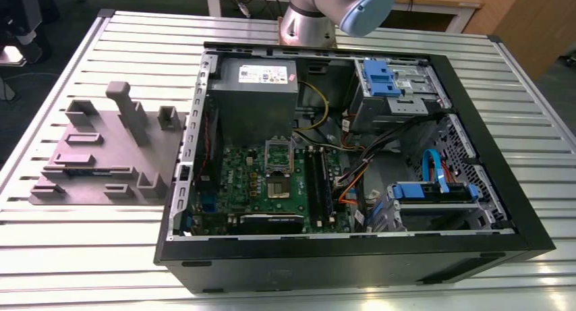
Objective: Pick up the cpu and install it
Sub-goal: 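Pick up the cpu and move it towards the insertion slot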
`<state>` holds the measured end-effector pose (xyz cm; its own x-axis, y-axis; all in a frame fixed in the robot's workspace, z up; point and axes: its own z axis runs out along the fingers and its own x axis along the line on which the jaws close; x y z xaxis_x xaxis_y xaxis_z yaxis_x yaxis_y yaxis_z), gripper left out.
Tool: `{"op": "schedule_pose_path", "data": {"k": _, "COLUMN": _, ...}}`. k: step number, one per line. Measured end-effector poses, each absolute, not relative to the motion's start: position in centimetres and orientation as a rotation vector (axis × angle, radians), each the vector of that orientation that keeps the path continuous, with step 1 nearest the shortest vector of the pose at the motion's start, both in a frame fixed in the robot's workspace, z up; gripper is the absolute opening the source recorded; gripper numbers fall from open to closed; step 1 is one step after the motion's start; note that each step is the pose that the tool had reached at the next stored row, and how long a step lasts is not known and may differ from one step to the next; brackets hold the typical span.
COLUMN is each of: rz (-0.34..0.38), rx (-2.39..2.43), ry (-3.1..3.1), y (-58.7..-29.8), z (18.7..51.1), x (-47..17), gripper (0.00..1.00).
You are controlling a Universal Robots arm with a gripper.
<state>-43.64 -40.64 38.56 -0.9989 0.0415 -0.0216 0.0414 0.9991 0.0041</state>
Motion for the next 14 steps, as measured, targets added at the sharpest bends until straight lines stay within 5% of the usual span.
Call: {"op": "schedule_pose_path", "data": {"k": 14, "rz": 0.006, "rx": 0.065, "ry": 3.119, "y": -40.64, "z": 38.56, "x": -43.35, "gripper": 0.47}}
